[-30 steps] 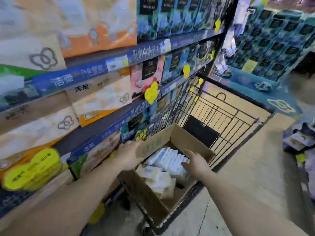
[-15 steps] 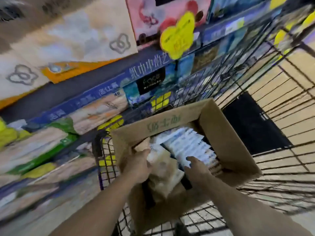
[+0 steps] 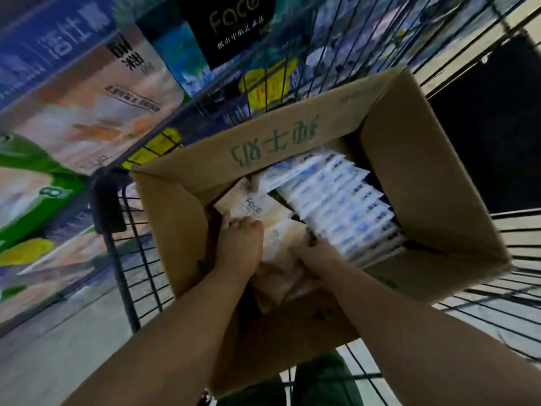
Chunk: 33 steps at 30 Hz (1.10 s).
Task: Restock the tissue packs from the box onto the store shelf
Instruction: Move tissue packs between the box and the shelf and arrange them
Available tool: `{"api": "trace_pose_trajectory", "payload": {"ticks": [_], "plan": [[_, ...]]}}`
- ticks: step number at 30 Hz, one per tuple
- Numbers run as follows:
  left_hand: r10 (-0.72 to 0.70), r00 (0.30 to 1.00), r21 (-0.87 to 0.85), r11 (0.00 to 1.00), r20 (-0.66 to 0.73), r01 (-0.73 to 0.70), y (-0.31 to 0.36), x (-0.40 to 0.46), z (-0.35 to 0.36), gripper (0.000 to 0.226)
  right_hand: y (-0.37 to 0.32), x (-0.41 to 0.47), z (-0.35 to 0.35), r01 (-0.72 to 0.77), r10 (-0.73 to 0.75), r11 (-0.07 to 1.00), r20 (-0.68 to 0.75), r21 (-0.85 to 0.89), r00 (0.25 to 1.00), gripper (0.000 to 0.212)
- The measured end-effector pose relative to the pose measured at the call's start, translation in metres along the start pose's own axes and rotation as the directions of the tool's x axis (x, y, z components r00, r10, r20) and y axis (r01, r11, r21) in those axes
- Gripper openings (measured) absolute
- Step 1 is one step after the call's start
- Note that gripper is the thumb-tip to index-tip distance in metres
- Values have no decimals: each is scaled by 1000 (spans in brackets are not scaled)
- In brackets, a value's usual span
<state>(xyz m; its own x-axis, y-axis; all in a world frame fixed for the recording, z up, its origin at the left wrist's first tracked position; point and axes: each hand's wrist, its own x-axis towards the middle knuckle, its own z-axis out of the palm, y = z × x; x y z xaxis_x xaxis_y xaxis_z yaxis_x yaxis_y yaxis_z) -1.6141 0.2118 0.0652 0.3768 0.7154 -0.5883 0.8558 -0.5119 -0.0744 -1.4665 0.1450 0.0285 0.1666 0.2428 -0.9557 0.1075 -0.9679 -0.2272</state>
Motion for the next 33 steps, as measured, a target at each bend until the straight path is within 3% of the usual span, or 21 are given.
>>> {"api": "trace_pose_trajectory", "payload": {"ticks": [2,7,11,13,15,18,21,23,25,27,29,31,33], "plan": [[57,998,51,997,21,-58,1,-6,-8,25,19,32,7,-26,21,991,41,134,999,118],[48,998,-149,988,47,-40,27,-33,-17,21,-5,-11,6,-86,58,946,99,313,993,90],[1,997,-432,901,79,33,42,-45,-5,42,-6,-17,9,-39,-12,936,142,351,990,65],[-23,992,-602,793,127,96,41,-47,-4,45,-5,-18,7,16,-61,945,128,328,990,38],[-106,978,-749,630,180,206,32,-49,-8,41,-3,-20,2,60,-102,947,117,315,988,29],[-254,933,-863,376,254,337,16,-53,-20,46,-3,-33,-11,93,-174,916,176,391,969,40],[-341,904,-882,298,258,364,2,-61,-35,72,-5,-59,-34,148,-248,913,227,380,942,42],[-343,871,-901,128,352,415,-6,-76,-49,100,-10,-80,-53,195,-325,902,310,384,893,58],[-274,863,-900,-21,424,435,-12,-84,-59,111,-21,-98,-70,248,-374,905,369,345,851,73],[-172,888,-902,-155,427,404,-18,-106,-80,81,-41,-126,-83,319,-426,898,419,302,802,80],[-164,928,-932,-202,335,300,-28,-130,-100,45,-64,-162,-86,394,-486,873,457,286,745,73],[-268,938,-965,-202,218,166,-45,-154,-116,32,-87,-196,-76,485,-542,839,453,247,707,60],[-320,937,-961,-273,141,51,-71,-182,-128,29,-111,-228,-53,576,-601,792,426,202,676,52]]}}
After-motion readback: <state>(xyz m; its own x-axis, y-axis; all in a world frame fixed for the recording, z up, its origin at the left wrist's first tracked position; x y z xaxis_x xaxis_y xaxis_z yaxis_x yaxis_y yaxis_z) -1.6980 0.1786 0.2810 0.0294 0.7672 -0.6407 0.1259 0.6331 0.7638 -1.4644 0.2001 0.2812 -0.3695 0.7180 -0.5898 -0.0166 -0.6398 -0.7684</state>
